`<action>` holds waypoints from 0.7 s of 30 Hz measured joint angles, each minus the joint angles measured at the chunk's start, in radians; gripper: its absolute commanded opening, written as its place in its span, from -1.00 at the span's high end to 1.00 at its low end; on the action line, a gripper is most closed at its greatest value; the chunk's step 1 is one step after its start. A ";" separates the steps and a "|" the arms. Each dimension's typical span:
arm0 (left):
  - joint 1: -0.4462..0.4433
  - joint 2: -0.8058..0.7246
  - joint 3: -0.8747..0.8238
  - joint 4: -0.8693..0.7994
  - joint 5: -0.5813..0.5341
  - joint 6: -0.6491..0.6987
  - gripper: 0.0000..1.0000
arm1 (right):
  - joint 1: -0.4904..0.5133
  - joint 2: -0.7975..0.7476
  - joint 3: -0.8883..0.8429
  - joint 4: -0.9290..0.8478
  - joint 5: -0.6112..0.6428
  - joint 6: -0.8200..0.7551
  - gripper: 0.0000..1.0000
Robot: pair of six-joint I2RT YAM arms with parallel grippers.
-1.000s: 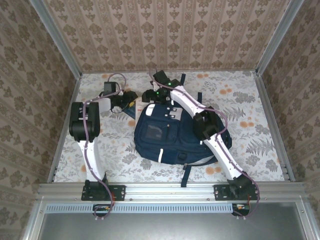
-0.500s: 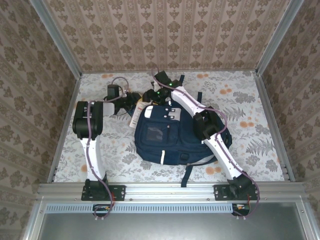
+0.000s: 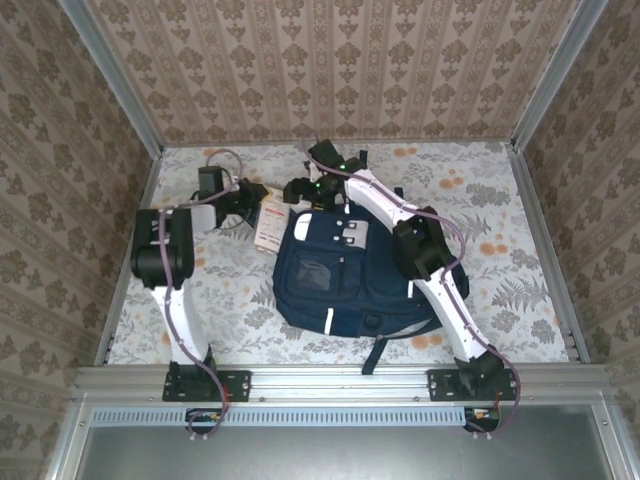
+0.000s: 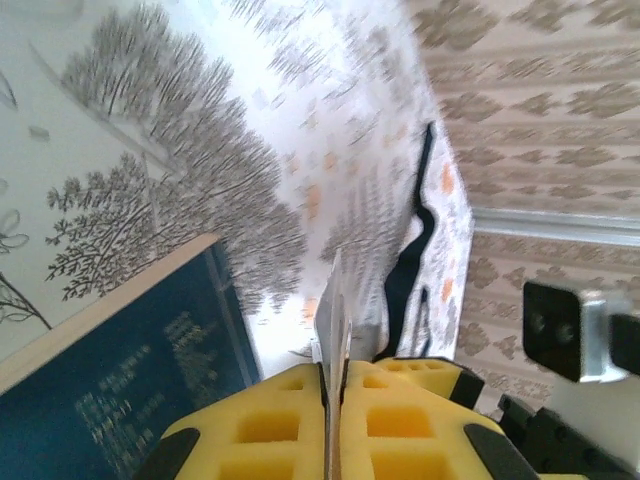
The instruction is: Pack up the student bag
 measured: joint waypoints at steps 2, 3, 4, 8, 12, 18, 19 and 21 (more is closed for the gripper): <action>0.026 -0.095 0.002 -0.058 -0.018 0.052 1.00 | 0.001 -0.082 -0.038 -0.031 0.074 -0.018 -0.91; 0.036 -0.140 0.008 -0.090 -0.026 0.079 1.00 | 0.001 -0.126 -0.056 -0.042 0.111 -0.024 -0.92; 0.043 -0.195 0.019 -0.123 -0.037 0.110 1.00 | 0.001 -0.177 -0.081 -0.043 0.145 -0.032 -0.94; 0.040 -0.405 0.052 -0.183 -0.067 0.198 1.00 | 0.001 -0.465 -0.275 -0.003 0.253 -0.048 -0.98; -0.018 -0.570 0.063 -0.222 -0.086 0.265 1.00 | 0.001 -0.782 -0.548 0.137 0.270 -0.058 -0.90; -0.222 -0.712 0.055 -0.241 -0.098 0.322 0.98 | 0.002 -1.189 -0.996 0.399 0.190 -0.046 -0.82; -0.253 -0.730 0.043 -0.229 -0.101 0.321 0.97 | 0.002 -1.243 -1.072 0.441 0.176 -0.038 -0.81; -0.305 -0.760 0.014 -0.187 -0.101 0.308 0.96 | 0.002 -1.337 -1.211 0.518 0.146 -0.018 -0.81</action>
